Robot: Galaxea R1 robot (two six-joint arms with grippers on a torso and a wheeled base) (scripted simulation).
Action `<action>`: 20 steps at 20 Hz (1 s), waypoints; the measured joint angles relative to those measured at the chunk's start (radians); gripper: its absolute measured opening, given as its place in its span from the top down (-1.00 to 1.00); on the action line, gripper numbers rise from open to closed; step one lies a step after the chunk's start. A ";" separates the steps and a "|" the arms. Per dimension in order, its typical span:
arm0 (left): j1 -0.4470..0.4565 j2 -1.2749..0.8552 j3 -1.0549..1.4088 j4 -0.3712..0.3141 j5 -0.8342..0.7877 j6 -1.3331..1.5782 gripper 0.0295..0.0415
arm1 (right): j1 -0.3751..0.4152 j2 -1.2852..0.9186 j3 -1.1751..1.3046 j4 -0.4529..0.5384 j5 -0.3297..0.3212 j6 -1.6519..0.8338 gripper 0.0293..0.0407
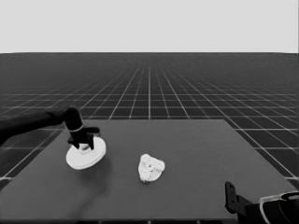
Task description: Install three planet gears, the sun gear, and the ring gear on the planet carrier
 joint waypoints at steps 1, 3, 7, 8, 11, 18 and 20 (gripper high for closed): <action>-0.003 0.000 0.000 -0.002 0.002 0.000 0.12 | 0.000 0.000 0.000 0.000 0.000 0.000 -0.61; -0.006 0.000 0.000 -0.005 0.005 0.000 0.12 | 0.000 0.000 0.000 0.000 0.000 0.000 -0.61; 0.029 0.490 0.143 0.067 0.056 -0.657 0.11 | 0.000 0.000 0.000 0.000 0.000 0.000 -0.61; 0.033 0.600 0.052 0.068 0.058 -0.658 0.11 | 0.000 0.000 0.000 0.000 0.000 0.000 -0.61; 0.037 0.723 -0.093 0.070 0.056 -0.628 0.11 | 0.000 0.000 0.000 0.000 0.000 0.000 -0.61; 0.124 0.763 -0.183 0.152 0.030 -0.587 0.11 | 0.000 0.000 0.000 0.000 0.000 0.000 -0.61; 0.131 0.765 -0.189 0.159 0.028 -0.584 0.11 | 0.000 0.000 0.000 0.000 0.000 0.000 -0.61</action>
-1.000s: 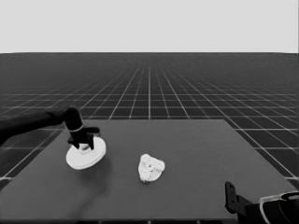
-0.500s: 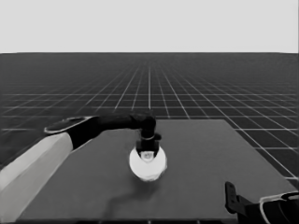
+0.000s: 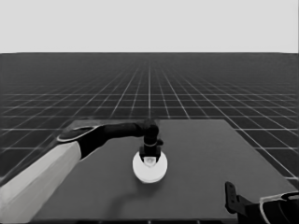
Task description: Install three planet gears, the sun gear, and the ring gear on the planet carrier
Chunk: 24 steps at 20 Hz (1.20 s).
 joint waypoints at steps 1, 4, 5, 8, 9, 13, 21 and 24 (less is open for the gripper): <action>0.001 0.000 -0.001 0.002 -0.001 0.001 0.11 | 0.000 0.000 0.000 0.000 0.000 0.000 -0.61; 0.003 0.001 -0.003 0.003 -0.001 0.001 0.11 | 0.000 0.000 0.000 0.000 0.000 0.000 -0.61; 0.005 0.001 -0.002 0.003 -0.001 0.005 0.11 | 0.000 0.000 0.000 0.000 0.000 0.000 -0.61; 0.012 0.001 -0.003 0.003 -0.001 0.025 0.11 | 0.000 0.000 0.000 0.000 0.000 0.000 -0.61; 0.015 0.000 -0.003 0.003 -0.001 0.033 0.11 | 0.000 0.000 0.000 0.000 0.000 0.000 -0.61; 0.019 -0.001 -0.004 0.003 -0.001 0.067 0.11 | 0.000 0.000 0.000 0.000 0.000 0.000 -0.61; 0.019 -0.001 -0.004 0.003 -0.001 0.137 0.11 | 0.000 0.000 0.000 0.000 0.000 0.000 -0.61; 0.020 -0.001 -0.004 0.003 -0.001 0.163 0.11 | 0.000 0.000 0.000 0.000 0.000 0.000 -0.61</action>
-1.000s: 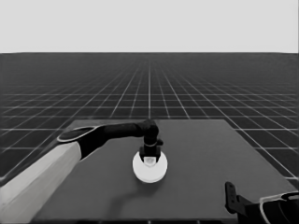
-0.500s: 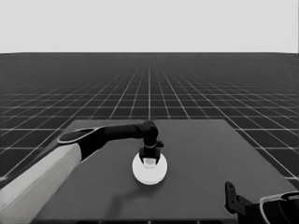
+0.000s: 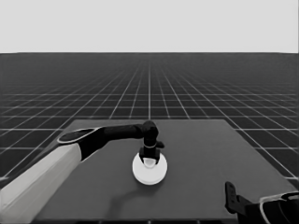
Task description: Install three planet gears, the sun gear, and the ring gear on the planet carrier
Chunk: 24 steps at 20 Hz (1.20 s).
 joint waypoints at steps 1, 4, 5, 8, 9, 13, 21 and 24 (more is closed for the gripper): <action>0.000 0.000 0.000 0.000 0.000 0.009 0.11 | 0.000 0.000 0.000 0.000 0.000 0.000 -0.61; 0.000 0.000 0.000 0.000 0.000 0.035 0.11 | 0.000 0.000 0.000 0.000 0.000 0.000 -0.61; 0.000 0.000 0.000 0.000 0.000 0.044 0.11 | 0.000 0.000 0.000 0.000 0.000 0.000 -0.61; 0.000 0.000 0.000 0.000 0.000 0.070 0.12 | 0.000 0.000 0.000 0.000 0.000 0.000 -0.61; 0.000 0.000 0.000 0.000 0.000 0.078 0.12 | 0.000 0.000 0.000 0.000 0.000 0.000 -0.61; 0.000 0.000 0.000 0.000 0.000 0.113 0.12 | 0.000 0.000 0.000 0.000 0.000 0.000 -0.61; 0.000 0.000 0.000 0.000 0.000 0.183 0.11 | 0.000 0.000 0.000 0.000 0.000 0.000 -0.61; 0.000 0.000 0.000 0.000 0.000 0.209 0.11 | 0.000 0.000 0.000 0.000 0.000 0.000 -0.61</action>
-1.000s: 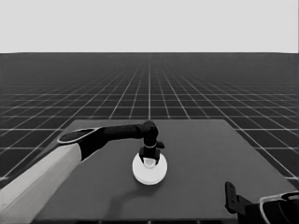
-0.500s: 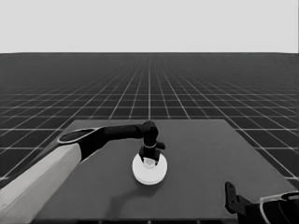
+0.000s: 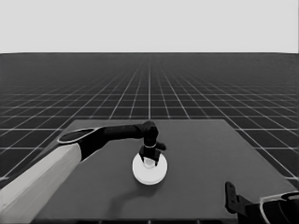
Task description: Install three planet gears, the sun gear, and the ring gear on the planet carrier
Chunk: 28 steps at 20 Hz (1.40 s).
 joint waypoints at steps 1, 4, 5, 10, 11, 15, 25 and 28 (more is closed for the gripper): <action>0.000 0.000 0.000 0.000 0.000 0.009 0.12 | 0.000 0.000 0.000 0.000 0.000 0.000 -0.61; 0.000 0.000 0.000 0.000 0.000 0.035 0.11 | 0.000 0.000 0.000 0.000 0.000 0.000 -0.61; 0.000 0.000 0.000 0.000 0.000 0.044 0.11 | 0.000 0.000 0.000 0.000 0.000 0.000 -0.61; 0.000 0.000 0.000 0.000 0.000 0.087 0.12 | 0.000 0.000 0.000 0.000 0.000 0.000 -0.61; 0.000 0.000 0.000 0.000 0.000 0.096 0.11 | 0.000 0.000 0.000 0.000 0.000 0.000 -0.61; 0.000 0.000 0.000 0.000 0.000 0.131 0.12 | 0.000 0.000 0.000 0.000 0.000 0.000 -0.61; -0.001 0.000 0.000 0.000 0.000 0.152 -0.49 | 0.000 0.000 0.000 0.000 0.000 0.000 -0.61; -0.073 -0.011 0.044 -0.059 0.017 -0.214 -0.51 | 0.000 0.000 0.000 0.000 0.000 0.000 -0.61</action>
